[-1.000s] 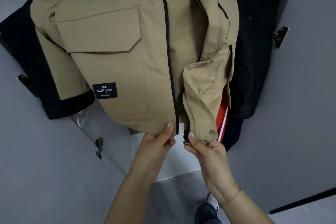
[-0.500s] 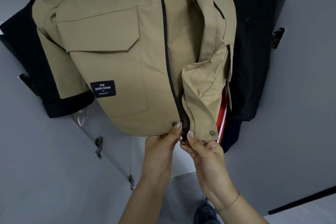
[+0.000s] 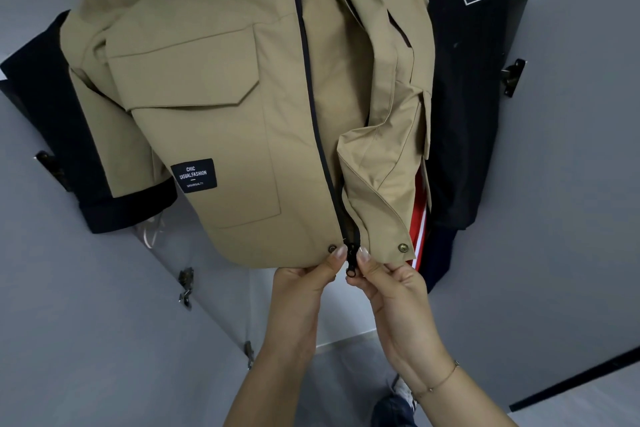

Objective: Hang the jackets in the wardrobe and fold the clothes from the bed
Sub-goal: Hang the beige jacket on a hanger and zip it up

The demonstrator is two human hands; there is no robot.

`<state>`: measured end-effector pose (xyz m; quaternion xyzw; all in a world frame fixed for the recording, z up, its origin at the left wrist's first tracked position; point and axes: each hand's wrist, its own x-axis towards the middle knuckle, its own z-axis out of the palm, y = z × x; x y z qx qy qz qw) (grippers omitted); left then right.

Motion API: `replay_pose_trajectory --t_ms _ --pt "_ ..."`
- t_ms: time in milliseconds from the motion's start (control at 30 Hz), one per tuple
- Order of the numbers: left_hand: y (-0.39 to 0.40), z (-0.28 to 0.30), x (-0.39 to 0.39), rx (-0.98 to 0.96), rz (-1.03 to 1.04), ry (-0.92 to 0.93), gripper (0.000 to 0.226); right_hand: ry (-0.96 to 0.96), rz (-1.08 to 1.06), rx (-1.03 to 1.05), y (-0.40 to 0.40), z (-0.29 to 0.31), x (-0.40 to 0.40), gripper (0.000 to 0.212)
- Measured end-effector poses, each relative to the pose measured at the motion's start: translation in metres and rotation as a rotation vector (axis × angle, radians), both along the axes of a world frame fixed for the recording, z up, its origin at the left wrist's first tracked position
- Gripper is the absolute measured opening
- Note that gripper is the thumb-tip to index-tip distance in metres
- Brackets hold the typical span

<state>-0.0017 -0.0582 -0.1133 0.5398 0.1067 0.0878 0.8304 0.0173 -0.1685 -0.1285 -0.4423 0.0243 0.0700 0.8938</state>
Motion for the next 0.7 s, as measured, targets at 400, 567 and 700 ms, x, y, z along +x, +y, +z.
replay_pose_trajectory --t_ms 400,567,700 --pt "0.0 -0.011 -0.004 0.181 0.042 0.099 0.025 0.025 0.008 -0.243 -0.002 -0.001 0.005 0.035" --pt "0.001 -0.012 -0.003 0.2 0.074 0.131 0.024 -0.041 -0.008 -0.629 -0.014 -0.011 -0.001 0.049" --pt "0.002 -0.014 -0.004 0.258 0.089 0.147 0.025 -0.421 -0.272 -1.04 -0.023 -0.023 -0.012 0.042"
